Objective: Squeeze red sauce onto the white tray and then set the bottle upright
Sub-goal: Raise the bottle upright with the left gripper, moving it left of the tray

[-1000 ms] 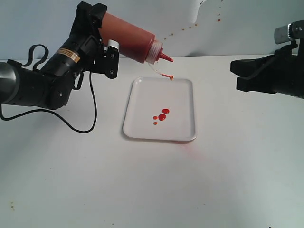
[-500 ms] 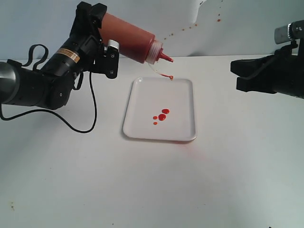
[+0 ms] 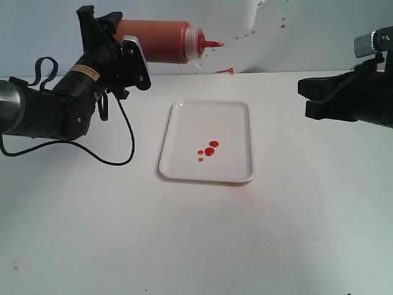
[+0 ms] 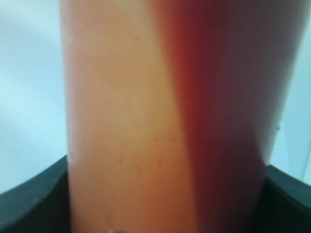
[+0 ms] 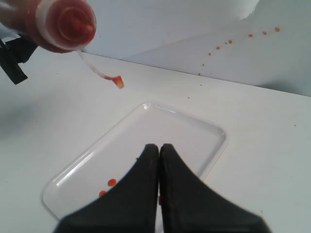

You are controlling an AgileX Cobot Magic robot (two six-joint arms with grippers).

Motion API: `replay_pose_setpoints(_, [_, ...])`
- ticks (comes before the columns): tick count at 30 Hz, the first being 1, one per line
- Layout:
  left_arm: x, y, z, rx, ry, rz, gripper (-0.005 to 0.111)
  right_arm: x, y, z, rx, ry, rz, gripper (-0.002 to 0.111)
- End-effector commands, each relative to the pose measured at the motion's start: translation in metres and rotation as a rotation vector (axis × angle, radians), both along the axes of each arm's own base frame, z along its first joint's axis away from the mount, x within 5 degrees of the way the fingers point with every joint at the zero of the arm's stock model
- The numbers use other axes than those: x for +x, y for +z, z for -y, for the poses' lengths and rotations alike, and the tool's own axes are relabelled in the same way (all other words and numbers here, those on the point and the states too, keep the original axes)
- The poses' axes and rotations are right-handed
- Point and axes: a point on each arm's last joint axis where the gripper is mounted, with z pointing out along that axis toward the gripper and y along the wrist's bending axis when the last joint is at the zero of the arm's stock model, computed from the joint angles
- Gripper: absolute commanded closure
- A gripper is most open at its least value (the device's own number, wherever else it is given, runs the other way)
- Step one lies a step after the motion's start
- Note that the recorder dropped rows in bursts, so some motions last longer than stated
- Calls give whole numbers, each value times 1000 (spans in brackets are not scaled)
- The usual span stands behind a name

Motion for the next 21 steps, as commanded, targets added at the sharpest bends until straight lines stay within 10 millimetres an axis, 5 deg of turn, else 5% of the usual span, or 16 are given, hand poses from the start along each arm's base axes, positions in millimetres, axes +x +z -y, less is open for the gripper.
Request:
replay_pose_setpoints(1, [-1, 4, -1, -162, 18, -52, 107, -2, 0, 2, -5, -7, -3, 108])
replay_pose_setpoints(21, [-3, -11, 1, -224, 15, -245, 107, -4, -4, 0, -38, 33, -29, 108])
